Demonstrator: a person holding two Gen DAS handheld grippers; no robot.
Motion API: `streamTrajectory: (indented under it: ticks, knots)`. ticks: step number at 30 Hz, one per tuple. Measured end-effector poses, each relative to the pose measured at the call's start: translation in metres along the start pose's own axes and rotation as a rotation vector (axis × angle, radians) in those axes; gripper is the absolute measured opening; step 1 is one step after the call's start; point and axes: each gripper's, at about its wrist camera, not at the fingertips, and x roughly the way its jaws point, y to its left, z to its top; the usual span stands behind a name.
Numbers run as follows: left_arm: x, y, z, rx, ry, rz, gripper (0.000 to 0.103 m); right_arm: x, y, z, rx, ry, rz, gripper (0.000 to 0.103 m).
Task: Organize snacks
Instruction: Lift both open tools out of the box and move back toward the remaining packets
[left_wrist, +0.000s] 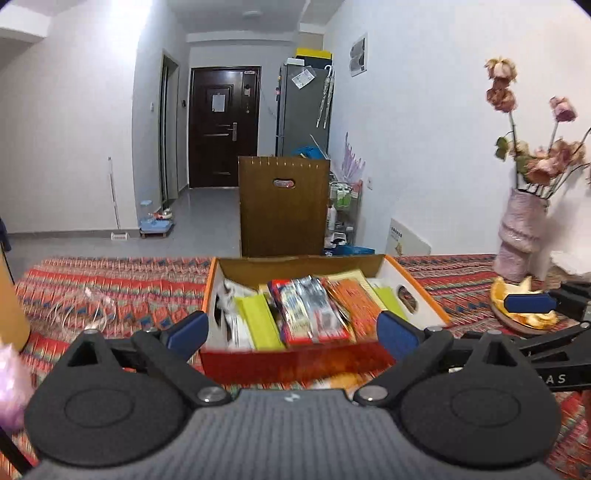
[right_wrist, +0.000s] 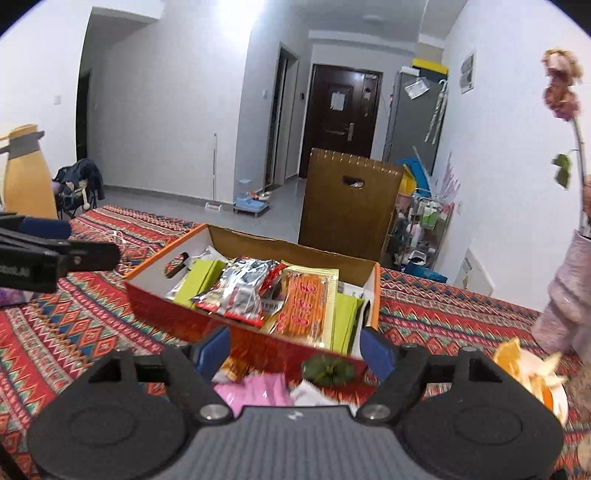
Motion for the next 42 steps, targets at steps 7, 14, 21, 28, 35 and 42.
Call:
streamTrajectory:
  ticks: [7,14,21,28,35,42]
  knots:
    - [-0.08,-0.008,-0.048,0.015,-0.043,0.014,0.101,-0.07,0.02,-0.045,0.014,-0.03,0.017,0.077]
    - [-0.144,0.001,-0.095,-0.037,-0.043,0.034,0.102,-0.131,0.039,-0.091,0.018,-0.057,0.05,0.083]
    - [-0.179,0.006,-0.135,-0.097,-0.013,0.033,0.102,-0.166,0.045,-0.135,0.068,-0.037,0.052,0.085]
    - [-0.191,-0.006,-0.159,-0.092,0.034,0.023,0.102,-0.179,0.045,-0.174,0.108,0.012,0.043,0.085]
    - [-0.189,-0.021,-0.17,-0.063,0.068,0.0,0.102,-0.177,0.045,-0.194,0.129,0.049,0.045,0.085]
    - [-0.172,-0.027,-0.168,-0.05,0.093,-0.008,0.102,-0.169,0.035,-0.199,0.156,0.064,0.037,0.085]
